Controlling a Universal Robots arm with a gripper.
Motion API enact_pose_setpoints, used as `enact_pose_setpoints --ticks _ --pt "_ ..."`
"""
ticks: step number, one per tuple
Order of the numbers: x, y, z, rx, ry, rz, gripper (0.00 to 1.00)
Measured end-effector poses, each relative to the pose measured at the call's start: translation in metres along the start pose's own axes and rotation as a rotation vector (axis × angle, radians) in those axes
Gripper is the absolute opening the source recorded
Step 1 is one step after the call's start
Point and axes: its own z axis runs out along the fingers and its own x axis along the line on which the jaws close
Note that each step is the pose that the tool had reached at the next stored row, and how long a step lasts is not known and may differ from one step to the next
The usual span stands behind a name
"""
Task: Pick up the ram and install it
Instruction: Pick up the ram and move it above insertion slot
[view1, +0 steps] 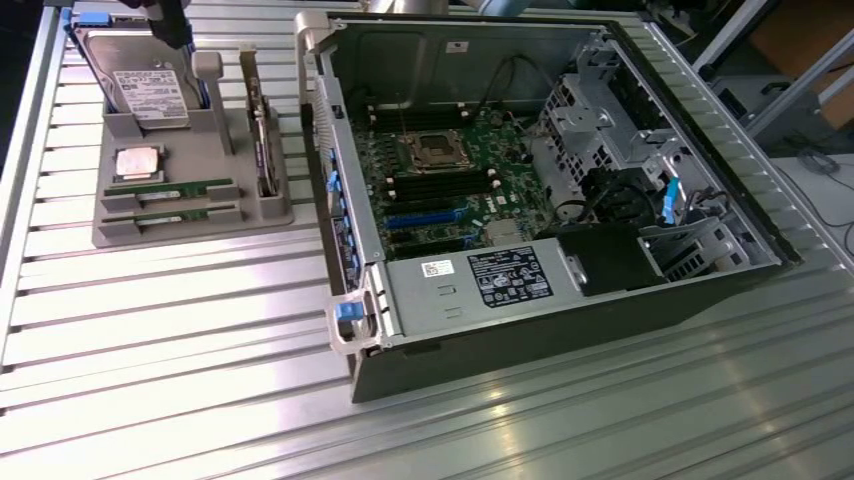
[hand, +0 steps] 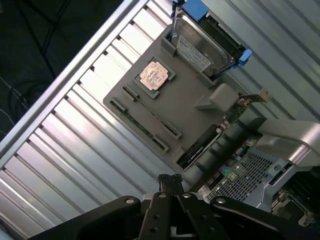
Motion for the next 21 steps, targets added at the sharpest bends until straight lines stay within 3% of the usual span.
enact_pose_setpoints --ticks 14,21 --pt "0.0 0.0 0.0008 -0.0016 0.0005 -0.331 0.11" --pt "0.0 0.0 0.001 -0.002 0.0007 -0.409 0.11"
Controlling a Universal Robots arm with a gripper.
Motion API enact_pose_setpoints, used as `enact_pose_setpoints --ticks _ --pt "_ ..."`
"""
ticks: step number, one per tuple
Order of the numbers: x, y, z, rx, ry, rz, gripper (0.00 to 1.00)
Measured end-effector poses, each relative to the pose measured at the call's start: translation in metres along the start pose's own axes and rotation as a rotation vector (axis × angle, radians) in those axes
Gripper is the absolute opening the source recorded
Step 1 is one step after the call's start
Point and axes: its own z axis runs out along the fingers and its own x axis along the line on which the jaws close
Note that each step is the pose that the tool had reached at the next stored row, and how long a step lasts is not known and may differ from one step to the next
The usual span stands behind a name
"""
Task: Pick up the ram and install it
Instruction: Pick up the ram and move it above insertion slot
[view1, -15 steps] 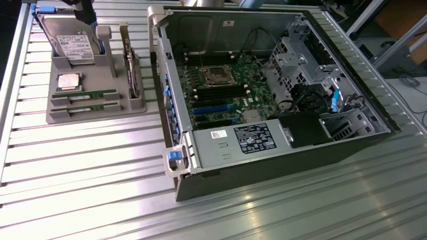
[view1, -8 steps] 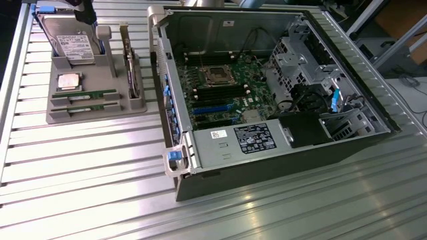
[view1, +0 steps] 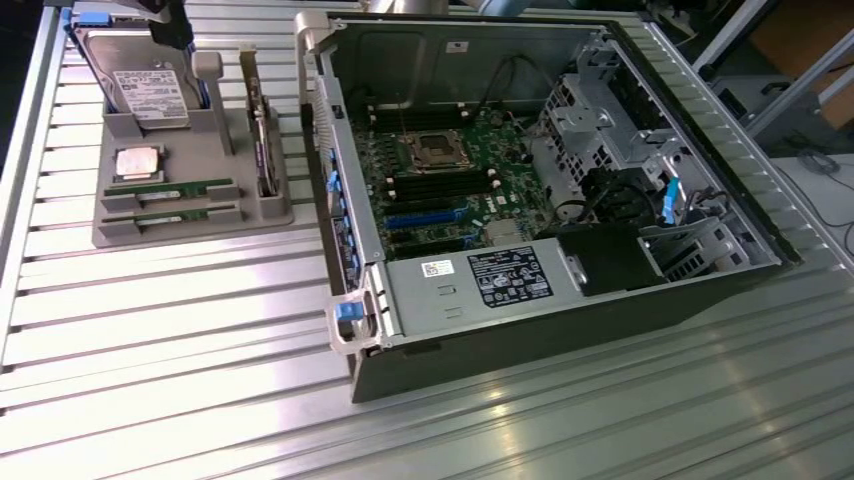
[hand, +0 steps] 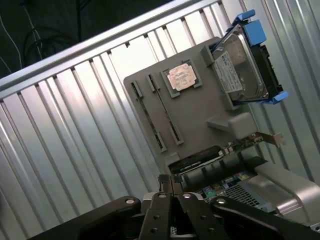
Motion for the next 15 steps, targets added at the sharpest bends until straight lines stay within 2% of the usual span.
enact_pose_setpoints --ticks 10,15 --pt "0.0 0.0 0.0003 -0.0005 0.0001 -0.113 0.11" --pt "0.0 0.0 0.0005 -0.001 0.0004 -0.224 0.11"
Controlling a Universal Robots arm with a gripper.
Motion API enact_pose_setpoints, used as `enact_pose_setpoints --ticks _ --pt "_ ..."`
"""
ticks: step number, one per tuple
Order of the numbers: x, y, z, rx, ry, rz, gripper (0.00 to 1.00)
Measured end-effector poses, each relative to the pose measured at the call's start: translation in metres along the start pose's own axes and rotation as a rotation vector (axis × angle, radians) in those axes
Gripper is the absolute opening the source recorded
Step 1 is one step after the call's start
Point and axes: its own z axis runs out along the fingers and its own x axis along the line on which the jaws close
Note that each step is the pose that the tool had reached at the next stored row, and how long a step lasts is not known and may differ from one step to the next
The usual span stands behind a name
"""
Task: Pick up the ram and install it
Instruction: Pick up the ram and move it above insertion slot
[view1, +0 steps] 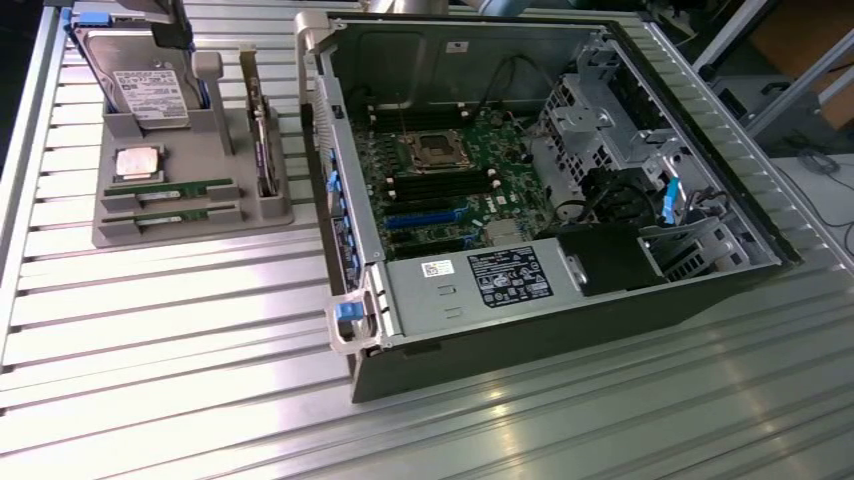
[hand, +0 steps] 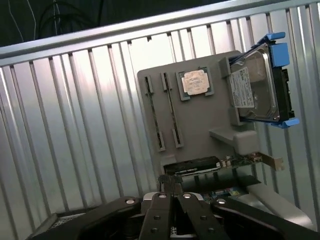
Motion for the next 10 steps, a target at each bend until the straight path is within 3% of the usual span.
enact_pose_setpoints --ticks 10 --pt "0.0 0.0 0.0004 -0.0007 0.0002 -0.156 0.11"
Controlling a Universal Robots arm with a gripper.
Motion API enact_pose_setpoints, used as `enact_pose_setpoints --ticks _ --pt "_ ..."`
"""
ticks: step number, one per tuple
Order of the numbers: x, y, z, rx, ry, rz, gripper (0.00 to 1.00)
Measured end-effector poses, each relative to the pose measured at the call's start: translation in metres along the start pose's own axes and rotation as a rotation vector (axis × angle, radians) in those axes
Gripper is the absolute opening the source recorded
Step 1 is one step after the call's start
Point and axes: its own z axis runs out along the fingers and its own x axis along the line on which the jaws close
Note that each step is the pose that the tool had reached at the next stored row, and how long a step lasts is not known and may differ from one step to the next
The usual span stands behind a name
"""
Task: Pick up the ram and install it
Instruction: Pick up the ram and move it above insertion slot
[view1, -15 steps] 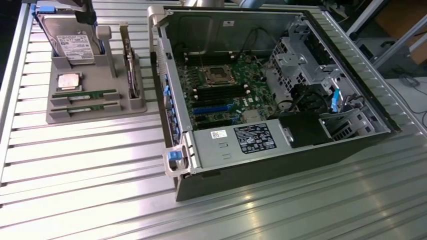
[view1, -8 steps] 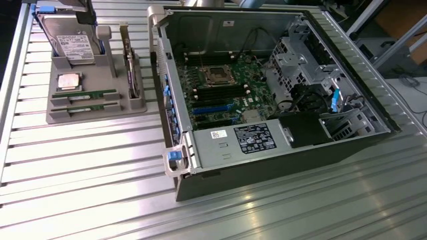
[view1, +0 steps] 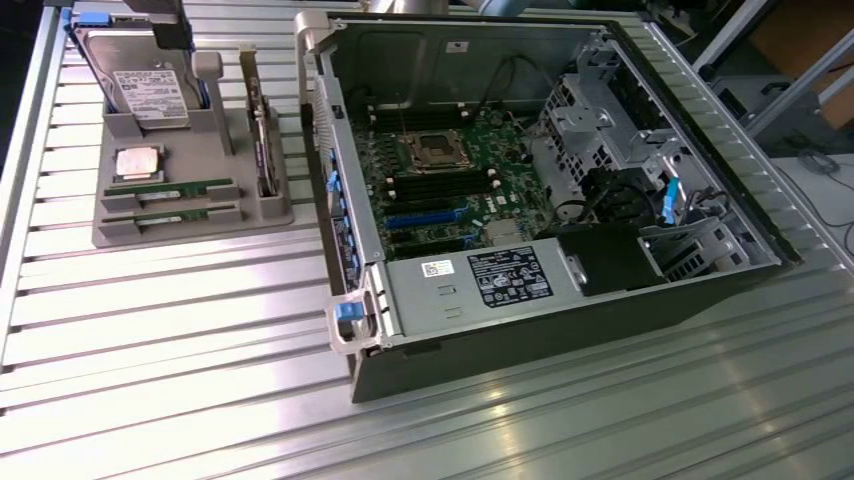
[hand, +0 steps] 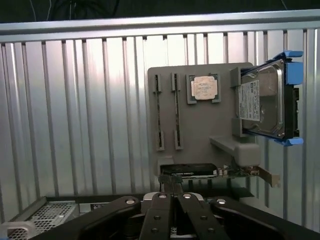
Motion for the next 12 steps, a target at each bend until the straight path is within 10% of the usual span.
enact_pose_setpoints --ticks 12 --pt "0.0 0.0 0.0002 -0.0004 -0.0001 -0.093 0.11"
